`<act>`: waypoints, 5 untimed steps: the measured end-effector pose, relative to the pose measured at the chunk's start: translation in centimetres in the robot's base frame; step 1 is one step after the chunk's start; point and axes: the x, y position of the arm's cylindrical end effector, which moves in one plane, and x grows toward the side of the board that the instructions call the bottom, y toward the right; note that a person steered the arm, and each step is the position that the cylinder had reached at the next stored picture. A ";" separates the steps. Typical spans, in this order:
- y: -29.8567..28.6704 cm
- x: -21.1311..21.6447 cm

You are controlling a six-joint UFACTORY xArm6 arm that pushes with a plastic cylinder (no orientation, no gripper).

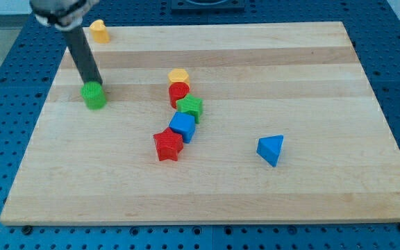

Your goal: Push the green circle towards the bottom right side of the blue cube

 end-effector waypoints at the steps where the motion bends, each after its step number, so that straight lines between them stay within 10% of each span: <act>1: 0.9 2.9; 3: -1.1 -0.2; 5: 1.2 9.9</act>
